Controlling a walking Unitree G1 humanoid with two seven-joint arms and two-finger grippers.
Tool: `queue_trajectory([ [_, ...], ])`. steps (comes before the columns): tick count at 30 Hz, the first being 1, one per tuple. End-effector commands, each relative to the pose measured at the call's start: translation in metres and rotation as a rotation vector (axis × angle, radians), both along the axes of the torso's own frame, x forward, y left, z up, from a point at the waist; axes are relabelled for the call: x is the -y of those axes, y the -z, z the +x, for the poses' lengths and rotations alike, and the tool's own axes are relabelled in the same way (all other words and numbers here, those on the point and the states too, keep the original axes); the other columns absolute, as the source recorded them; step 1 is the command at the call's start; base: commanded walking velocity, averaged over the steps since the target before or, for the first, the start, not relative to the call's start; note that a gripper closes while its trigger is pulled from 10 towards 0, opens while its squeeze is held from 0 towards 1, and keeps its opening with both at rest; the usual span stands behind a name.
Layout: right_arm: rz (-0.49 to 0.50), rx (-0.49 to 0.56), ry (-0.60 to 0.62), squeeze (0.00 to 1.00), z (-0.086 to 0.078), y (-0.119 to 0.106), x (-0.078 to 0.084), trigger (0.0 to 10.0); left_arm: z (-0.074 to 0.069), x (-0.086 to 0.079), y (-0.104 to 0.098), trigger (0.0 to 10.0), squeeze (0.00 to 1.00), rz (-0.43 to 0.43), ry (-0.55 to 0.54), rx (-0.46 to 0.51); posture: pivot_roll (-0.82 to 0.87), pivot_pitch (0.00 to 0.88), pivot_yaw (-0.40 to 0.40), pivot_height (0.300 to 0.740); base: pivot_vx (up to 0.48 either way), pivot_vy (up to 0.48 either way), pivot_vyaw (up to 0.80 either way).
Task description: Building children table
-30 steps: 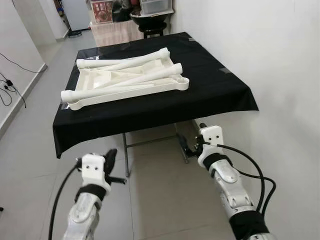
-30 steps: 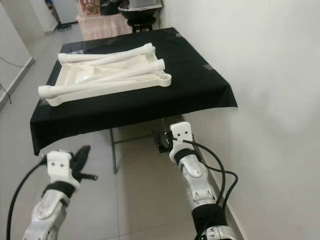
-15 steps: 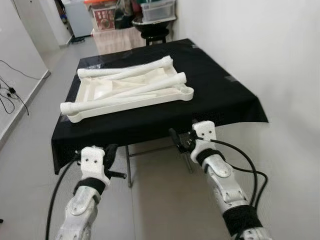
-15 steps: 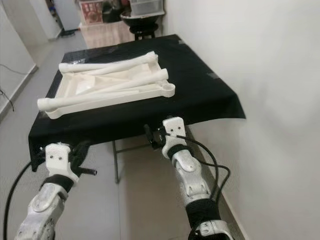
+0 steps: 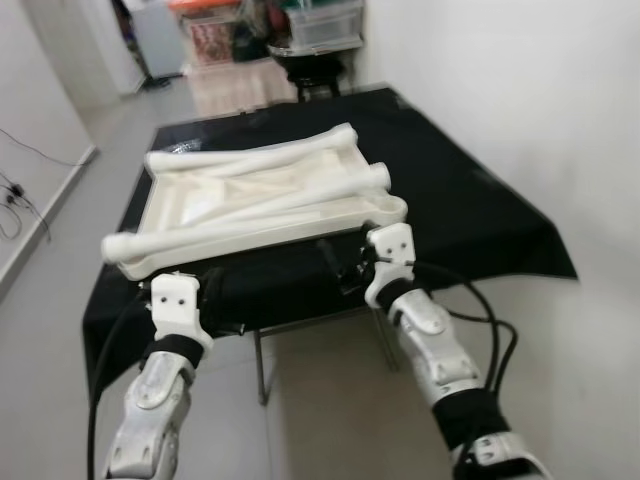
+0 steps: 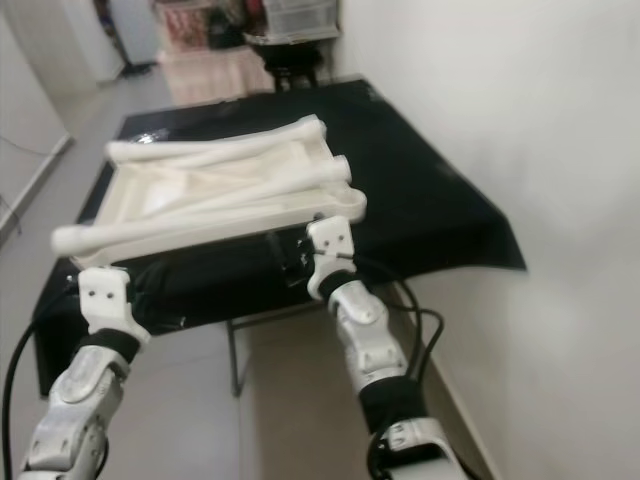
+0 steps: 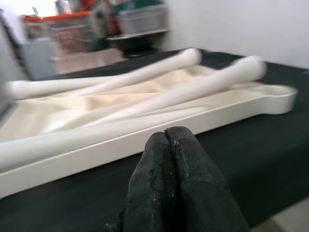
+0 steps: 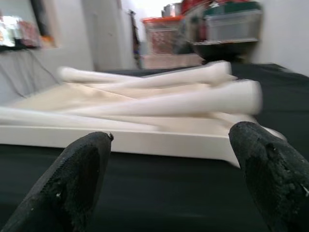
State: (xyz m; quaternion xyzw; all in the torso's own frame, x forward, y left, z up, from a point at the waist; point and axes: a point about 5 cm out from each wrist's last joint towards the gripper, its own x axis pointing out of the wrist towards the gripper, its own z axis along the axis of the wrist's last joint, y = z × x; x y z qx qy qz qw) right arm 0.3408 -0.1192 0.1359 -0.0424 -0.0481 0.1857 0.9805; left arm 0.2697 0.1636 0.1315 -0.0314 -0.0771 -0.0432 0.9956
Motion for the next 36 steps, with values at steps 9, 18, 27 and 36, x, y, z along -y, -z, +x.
queue_trajectory([
  [9, -0.021, 0.104, -0.091, 0.0, 0.014, -0.037, -0.007, 10.0, 0.0, -0.006, -0.005, 10.0, 0.0, 0.009, -0.018, 0.0, -0.09, 0.0, 0.069, 0.74, 0.36, 0.0, 0.0],
  [18, -0.039, 0.176, -0.24, 0.0, 0.015, -0.071, -0.012, 10.0, 0.001, 0.0, -0.007, 10.0, 0.0, 0.006, 0.005, 0.0, -0.09, 0.0, 0.065, 0.74, 0.36, 0.0, 0.53],
  [27, -0.331, 0.113, -0.358, 0.0, 0.02, -0.095, -0.002, 10.0, 0.001, 0.017, 0.002, 10.0, 0.0, 0.033, 0.081, -0.065, -0.09, 0.0, 0.058, 0.74, 0.265, 0.0, 0.0],
  [36, -0.742, -0.141, -0.66, 0.0, 0.003, -0.087, 0.02, 10.0, -0.008, 0.024, 0.013, 10.0, 0.0, 0.084, 0.106, -0.154, -0.09, 0.0, 0.057, 0.74, 0.0, -0.207, 0.0],
])
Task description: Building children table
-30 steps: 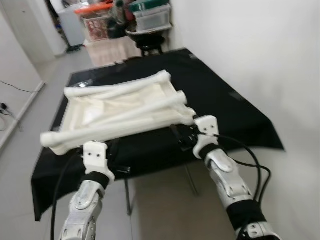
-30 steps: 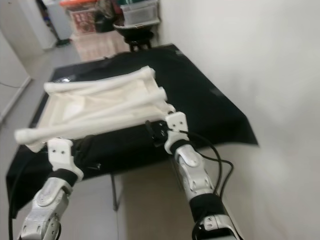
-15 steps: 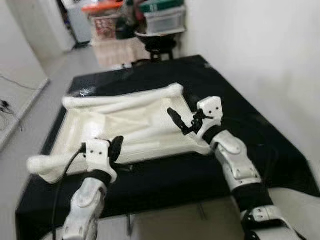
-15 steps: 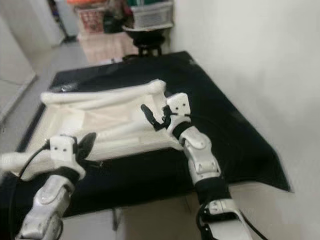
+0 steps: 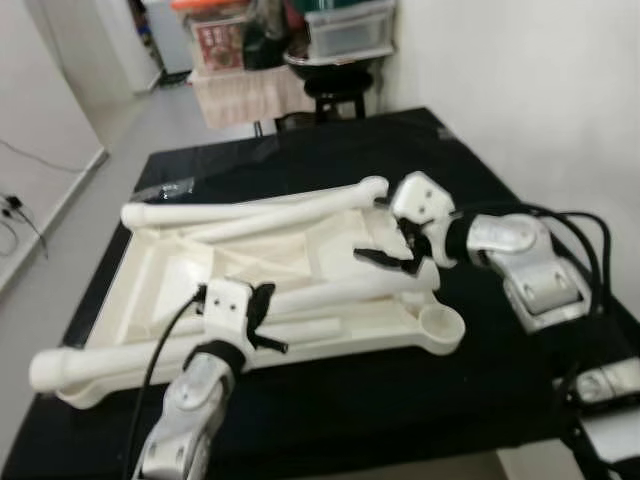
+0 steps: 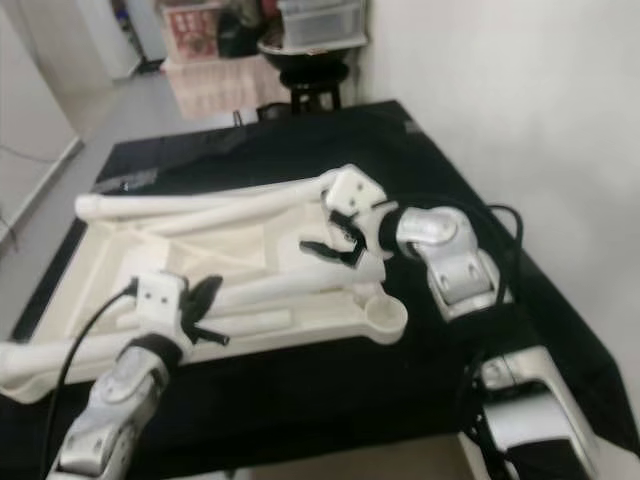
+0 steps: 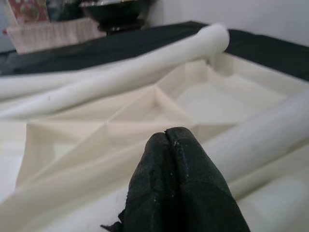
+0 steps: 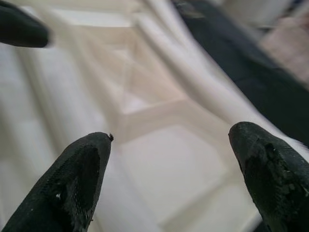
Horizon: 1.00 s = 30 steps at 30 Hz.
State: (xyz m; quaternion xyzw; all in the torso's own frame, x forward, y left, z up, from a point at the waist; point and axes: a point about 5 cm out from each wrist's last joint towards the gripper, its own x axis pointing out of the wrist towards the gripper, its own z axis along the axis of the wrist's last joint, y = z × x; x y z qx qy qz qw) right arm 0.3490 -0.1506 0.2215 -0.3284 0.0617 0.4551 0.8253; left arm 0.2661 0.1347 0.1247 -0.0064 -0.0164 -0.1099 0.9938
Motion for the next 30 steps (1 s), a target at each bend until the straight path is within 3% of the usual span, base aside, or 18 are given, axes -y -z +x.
queue_trajectory([
  [1, -0.141, -0.065, -0.126, 0.0, -0.008, -0.001, -0.01, 10.0, -0.005, -0.008, 0.006, 10.0, 0.0, 0.011, -0.071, -0.042, -0.09, 0.0, 0.056, 0.74, 0.0, -0.33, 0.0],
  [2, -0.201, -0.105, -0.162, 0.0, -0.011, -0.001, -0.009, 10.0, -0.006, -0.013, 0.006, 10.0, 0.0, 0.0, -0.13, -0.051, -0.09, 0.0, 0.056, 0.74, 0.0, 0.0, 0.0],
  [5, -0.224, -0.124, -0.168, 0.0, -0.012, -0.001, -0.01, 10.0, -0.007, -0.014, 0.008, 10.0, 0.0, 0.012, -0.144, -0.076, -0.08, 0.0, 0.056, 0.74, 0.0, 0.0, 0.0],
  [10, -0.282, -0.187, -0.251, 0.0, -0.019, -0.004, -0.02, 10.0, -0.015, -0.023, 0.007, 10.0, 0.0, 0.013, -0.208, -0.101, -0.08, 0.0, 0.053, 0.74, 0.0, 0.0, 0.0],
  [12, -0.355, -0.213, -0.291, 0.0, -0.019, -0.004, -0.032, 10.0, -0.022, -0.028, 0.01, 10.0, 0.0, 0.019, -0.256, -0.133, -0.07, 0.0, 0.045, 0.74, 0.0, 0.0, 0.0],
  [17, -0.456, -0.215, -0.281, 0.0, -0.015, 0.0, -0.053, 10.0, -0.027, -0.027, 0.015, 10.0, 0.0, 0.03, -0.268, -0.179, -0.06, 0.0, 0.032, 0.74, 0.0, 0.0, 0.0],
  [20, -0.469, -0.227, -0.276, 0.0, -0.013, -0.001, -0.065, 10.0, -0.027, -0.025, 0.016, 10.0, 0.0, 0.035, -0.269, -0.198, -0.05, 0.0, 0.029, 0.74, 0.0, 0.23, 0.0],
  [21, -0.453, -0.226, -0.235, 0.0, -0.006, -0.005, -0.077, 10.0, -0.027, -0.026, 0.017, 10.0, 0.0, 0.06, -0.291, -0.212, -0.05, 0.0, 0.027, 0.74, 0.0, 0.469, 0.0],
  [24, -0.45, -0.229, -0.218, 0.0, -0.003, -0.006, -0.08, 10.0, -0.027, -0.027, 0.017, 10.0, 0.0, 0.064, -0.293, -0.212, -0.05, 0.0, 0.024, 0.74, 0.0, 0.466, 0.0],
  [30, -0.521, -0.237, -0.171, 0.0, 0.005, -0.007, -0.084, 10.0, -0.027, -0.018, 0.015, 10.0, 0.0, 0.082, -0.222, -0.212, -0.05, 0.0, 0.022, 0.74, 0.0, 0.0, 0.0],
])
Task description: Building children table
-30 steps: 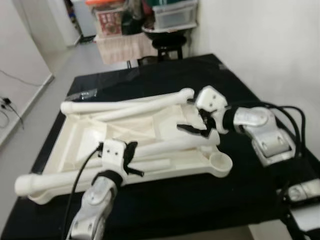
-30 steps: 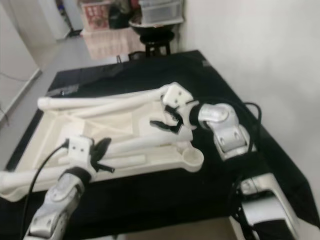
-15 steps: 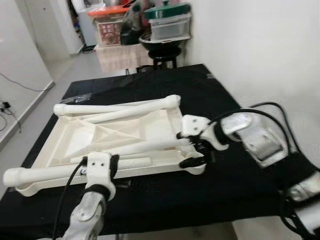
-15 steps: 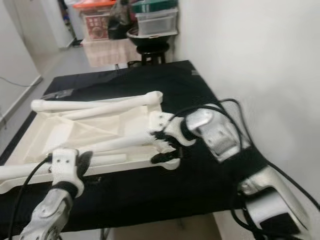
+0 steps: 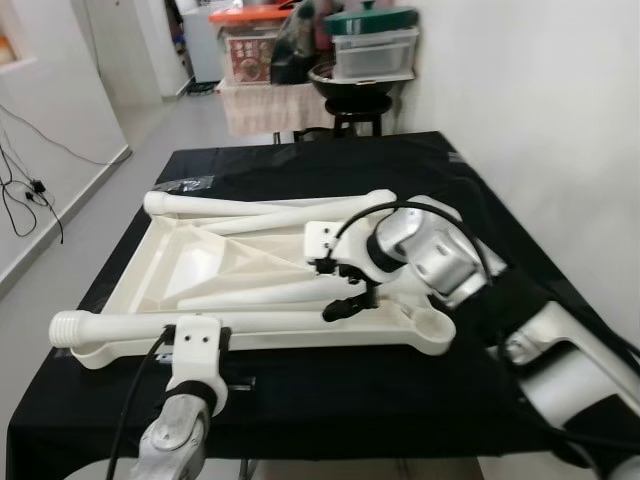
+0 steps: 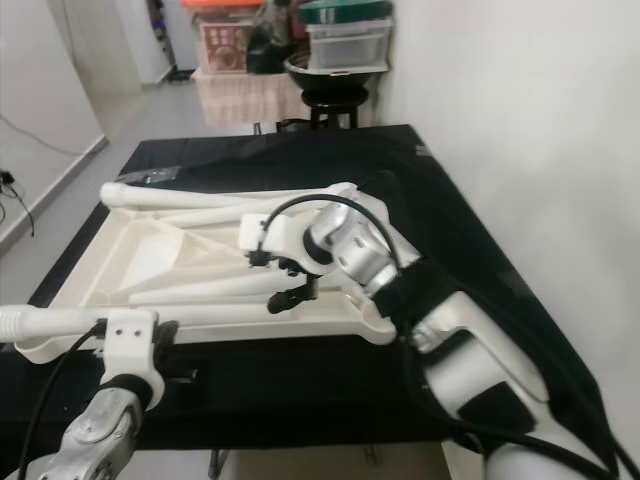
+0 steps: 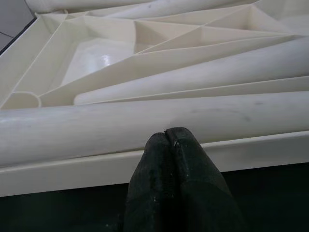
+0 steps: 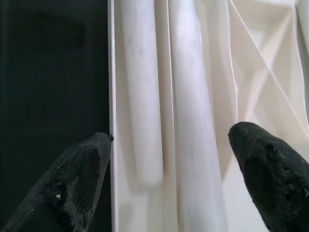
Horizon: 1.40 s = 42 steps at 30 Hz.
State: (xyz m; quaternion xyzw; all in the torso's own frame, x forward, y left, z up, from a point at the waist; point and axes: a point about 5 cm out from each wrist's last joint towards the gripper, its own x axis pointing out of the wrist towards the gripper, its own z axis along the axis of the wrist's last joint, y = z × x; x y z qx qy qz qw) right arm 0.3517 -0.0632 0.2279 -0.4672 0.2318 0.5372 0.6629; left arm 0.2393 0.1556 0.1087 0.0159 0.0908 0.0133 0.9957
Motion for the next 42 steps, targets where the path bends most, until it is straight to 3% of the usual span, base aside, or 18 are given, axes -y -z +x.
queue_trajectory([
  [1, -0.064, -0.001, 0.025, 0.0, 0.004, -0.001, 0.006, 10.0, -0.001, 0.005, -0.003, 10.0, 0.0, 0.015, 0.043, 0.009, -0.05, 0.0, 0.02, 0.74, 0.0, 0.0, 0.0],
  [8, -0.207, 0.002, 0.107, 0.0, 0.019, 0.007, 0.02, 10.0, -0.001, 0.012, -0.006, 10.0, 0.0, 0.006, 0.09, 0.033, -0.07, 0.0, 0.013, 0.74, 0.0, 0.0, 0.0],
  [14, -0.234, 0.02, 0.186, 0.0, 0.029, 0.013, 0.023, 10.0, 0.0, 0.015, -0.005, 10.0, 0.0, 0.01, 0.105, 0.028, -0.08, 0.0, 0.009, 0.74, 0.0, 0.0, 0.0],
  [29, -0.269, 0.149, 0.315, 0.0, 0.041, 0.032, 0.01, 10.0, 0.001, 0.019, -0.006, 10.0, 0.0, 0.035, 0.114, 0.045, -0.08, 0.0, -0.001, 0.74, 0.0, 0.0, 0.0],
  [32, -0.372, 0.187, 0.292, 0.0, 0.043, 0.038, 0.014, 10.0, -0.002, 0.02, -0.005, 10.0, 0.0, 0.035, 0.107, 0.049, -0.08, 0.0, -0.014, 0.74, 0.0, 0.0, 0.0],
  [33, -0.476, 0.251, 0.259, 0.0, 0.045, 0.038, 0.02, 6.2, -0.004, 0.021, -0.005, 10.0, 0.0, 0.029, 0.102, 0.048, -0.08, 0.0, -0.022, 0.74, 0.0, 0.0, 0.0],
  [34, -0.476, 0.251, 0.259, 0.0, 0.045, 0.038, 0.02, 6.2, -0.004, 0.021, -0.005, 10.0, 0.0, 0.029, 0.102, 0.048, -0.08, 0.0, -0.022, 0.74, 0.0, 0.0, 0.0],
  [35, -0.508, 0.271, 0.248, 0.0, 0.046, 0.038, 0.022, 2.7, -0.004, 0.022, -0.005, 10.0, 0.0, 0.026, 0.1, 0.047, -0.08, 0.0, -0.027, 0.74, 0.0, 0.0, 0.0],
  [36, -0.531, 0.28, 0.236, 0.0, 0.046, 0.038, 0.023, 1.5, -0.005, 0.022, -0.005, 10.0, 0.0, 0.023, 0.097, 0.047, -0.07, 0.0, -0.029, 0.74, 0.0, 0.0, 0.0],
  [37, -0.541, 0.281, 0.23, 0.0, 0.046, 0.038, 0.023, 1.5, -0.006, 0.022, -0.005, 10.0, 0.0, 0.021, 0.095, 0.047, -0.07, 0.0, -0.029, 0.74, 0.0, 0.0, 0.0],
  [38, -0.556, 0.276, 0.221, 0.0, 0.046, 0.038, 0.024, 0.0, -0.006, 0.023, -0.004, 10.0, 0.0, 0.018, 0.093, 0.046, -0.07, 0.0, -0.034, 0.74, 0.0, 0.0, 0.0],
  [42, -0.58, 0.271, 0.206, 0.0, 0.046, 0.04, 0.024, 0.0, -0.007, 0.023, -0.004, 10.0, 0.0, 0.013, 0.09, 0.046, -0.08, 0.0, -0.04, 0.74, 0.0, 0.0, 0.0],
])
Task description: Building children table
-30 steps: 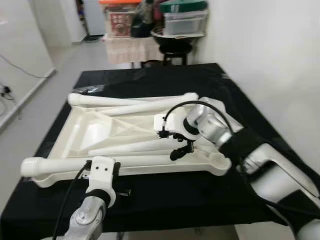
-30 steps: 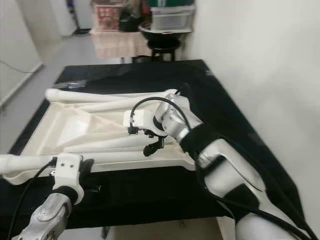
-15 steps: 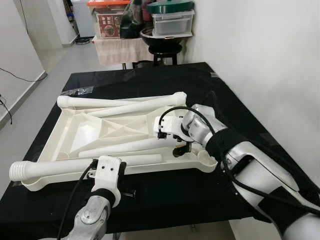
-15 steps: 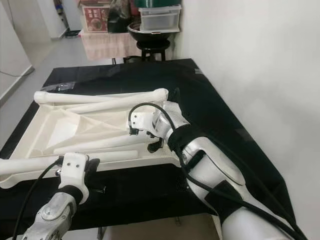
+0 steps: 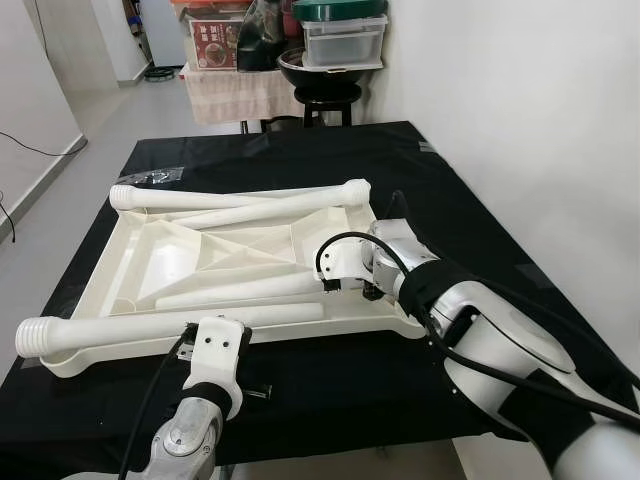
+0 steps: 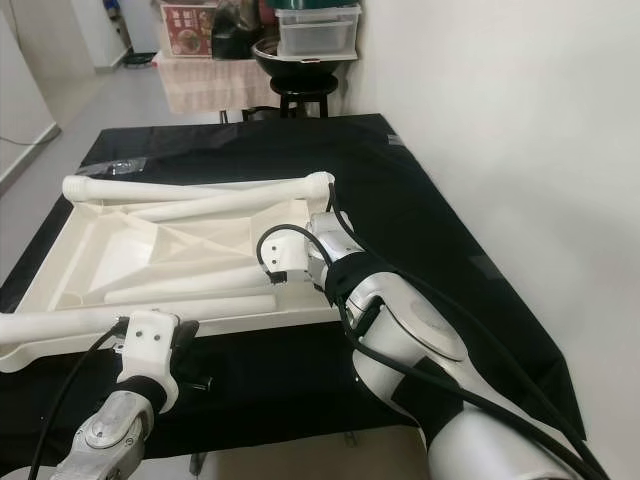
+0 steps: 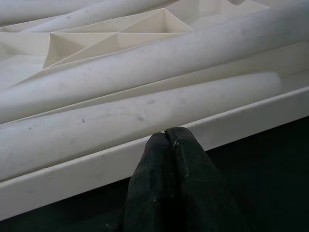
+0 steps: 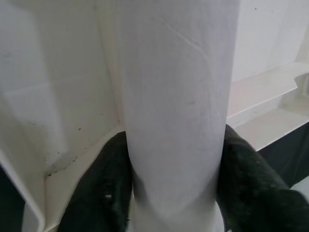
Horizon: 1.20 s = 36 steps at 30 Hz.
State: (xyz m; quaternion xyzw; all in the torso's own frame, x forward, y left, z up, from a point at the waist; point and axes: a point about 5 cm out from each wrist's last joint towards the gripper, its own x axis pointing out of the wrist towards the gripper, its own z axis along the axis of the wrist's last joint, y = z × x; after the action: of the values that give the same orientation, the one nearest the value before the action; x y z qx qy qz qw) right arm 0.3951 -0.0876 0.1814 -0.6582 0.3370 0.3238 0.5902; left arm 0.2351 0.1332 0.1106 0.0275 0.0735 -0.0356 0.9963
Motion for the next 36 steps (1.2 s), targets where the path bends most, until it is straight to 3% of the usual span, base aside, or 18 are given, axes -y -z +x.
queue_trajectory([
  [1, -0.043, 0.027, -0.015, 0.0, 0.003, -0.006, 0.0, 0.0, -0.003, 0.001, -0.002, 10.0, 0.0, -0.003, -0.01, 0.013, -0.08, 0.0, -0.04, 0.74, 0.0, 0.0, 0.0],
  [6, -0.058, 0.018, -0.024, 0.0, 0.003, -0.005, 0.001, 0.0, -0.004, 0.002, -0.002, 10.0, 0.0, -0.01, -0.014, 0.011, -0.08, 0.0, -0.043, 0.74, 0.0, 0.0, 0.0],
  [10, 0.02, 0.059, -0.008, 0.0, 0.006, -0.015, -0.003, 0.0, -0.003, 0.0, -0.003, 10.0, 0.0, -0.009, -0.023, 0.016, -0.08, 0.0, -0.039, 0.74, 0.0, 0.0, 0.0],
  [14, 0.199, 0.085, 0.04, 0.0, 0.011, -0.04, 0.0, 0.0, 0.001, -0.008, -0.014, 10.0, 0.0, -0.009, -0.043, 0.059, -0.07, 0.0, -0.038, 0.74, 0.0, 0.0, 0.0],
  [18, 0.256, 0.091, 0.061, 0.0, 0.013, -0.048, 0.003, 0.0, 0.003, -0.011, -0.019, 10.0, 0.0, -0.01, -0.052, 0.081, -0.07, 0.0, -0.034, 0.74, 0.0, 0.0, 0.0],
  [19, 0.376, 0.085, 0.103, 0.0, 0.015, -0.061, 0.012, 0.0, 0.008, -0.017, -0.032, 10.0, 0.0, -0.027, -0.062, 0.134, -0.07, 0.0, -0.024, 0.74, 0.0, 0.0, 0.0],
  [20, 0.376, 0.085, 0.103, 0.0, 0.015, -0.061, 0.012, 0.0, 0.008, -0.017, -0.032, 10.0, 0.0, -0.027, -0.062, 0.134, -0.07, 0.0, -0.024, 0.74, 0.0, 0.0, 0.0],
  [22, 0.554, 0.068, 0.144, 0.0, 0.016, -0.079, 0.024, 0.0, 0.015, -0.025, -0.052, 10.0, 0.0, -0.062, -0.072, 0.212, -0.07, 0.0, -0.016, 0.74, 0.0, 0.0, 0.0],
  [23, 0.671, 0.052, 0.145, 0.0, 0.015, -0.086, 0.026, 2.5, 0.019, -0.027, -0.065, 10.0, 0.0, -0.1, -0.065, 0.264, -0.08, 0.0, -0.01, 0.74, 0.0, 0.0, 0.0],
  [25, 0.74, 0.044, 0.14, 0.0, 0.015, -0.09, 0.026, 2.5, 0.021, -0.027, -0.072, 10.0, 0.0, -0.125, -0.058, 0.294, -0.08, 0.0, -0.009, 0.74, 0.0, 0.0, 0.0],
  [26, 0.83, 0.021, 0.126, 0.0, 0.013, -0.092, 0.024, 10.0, 0.023, -0.027, -0.083, 10.0, 0.71, -0.173, -0.037, 0.34, -0.08, 0.0, -0.002, 0.74, 0.0, 0.0, 0.0],
  [28, 0.83, 0.021, 0.126, 0.0, 0.013, -0.092, 0.024, 10.0, 0.023, -0.027, -0.083, 10.0, 0.71, -0.173, -0.037, 0.34, -0.08, 0.0, -0.002, 0.74, 0.0, 0.0, 0.0],
  [29, 0.922, 0.009, 0.1, 0.0, 0.012, -0.092, 0.019, 10.0, 0.024, -0.027, -0.092, 10.0, 1.0, -0.213, -0.018, 0.384, -0.08, 0.0, 0.003, 0.74, 0.0, 0.0, 0.0],
  [30, 0.922, 0.009, 0.1, 0.0, 0.012, -0.092, 0.019, 10.0, 0.024, -0.027, -0.092, 10.0, 1.0, -0.213, -0.018, 0.384, -0.08, 0.0, 0.003, 0.74, 0.0, 0.0, 0.0],
  [31, 1.062, 0.043, 0.025, 0.0, 0.009, -0.09, 0.006, 10.0, 0.028, -0.029, -0.105, 10.0, 1.0, -0.247, -0.004, 0.436, -0.08, 0.0, 0.01, 0.74, 0.0, 0.0, 0.0],
  [32, 1.062, 0.043, 0.025, 0.0, 0.009, -0.09, 0.006, 10.0, 0.028, -0.029, -0.105, 10.0, 1.0, -0.247, -0.004, 0.436, -0.08, 0.0, 0.01, 0.74, 0.0, 0.0, 0.0],
  [33, 1.172, 0.075, -0.049, 0.0, 0.003, -0.084, -0.006, 10.0, 0.032, -0.03, -0.118, 10.0, 1.0, -0.28, 0.013, 0.485, -0.08, 0.0, 0.017, 0.74, 0.0, 0.0, 0.0],
  [36, 1.251, 0.149, -0.142, 0.0, -0.006, -0.078, -0.018, 10.0, 0.035, -0.032, -0.131, 10.0, 1.0, -0.306, 0.03, 0.525, -0.08, 0.0, 0.023, 0.74, 0.0, 0.0, 0.0],
])
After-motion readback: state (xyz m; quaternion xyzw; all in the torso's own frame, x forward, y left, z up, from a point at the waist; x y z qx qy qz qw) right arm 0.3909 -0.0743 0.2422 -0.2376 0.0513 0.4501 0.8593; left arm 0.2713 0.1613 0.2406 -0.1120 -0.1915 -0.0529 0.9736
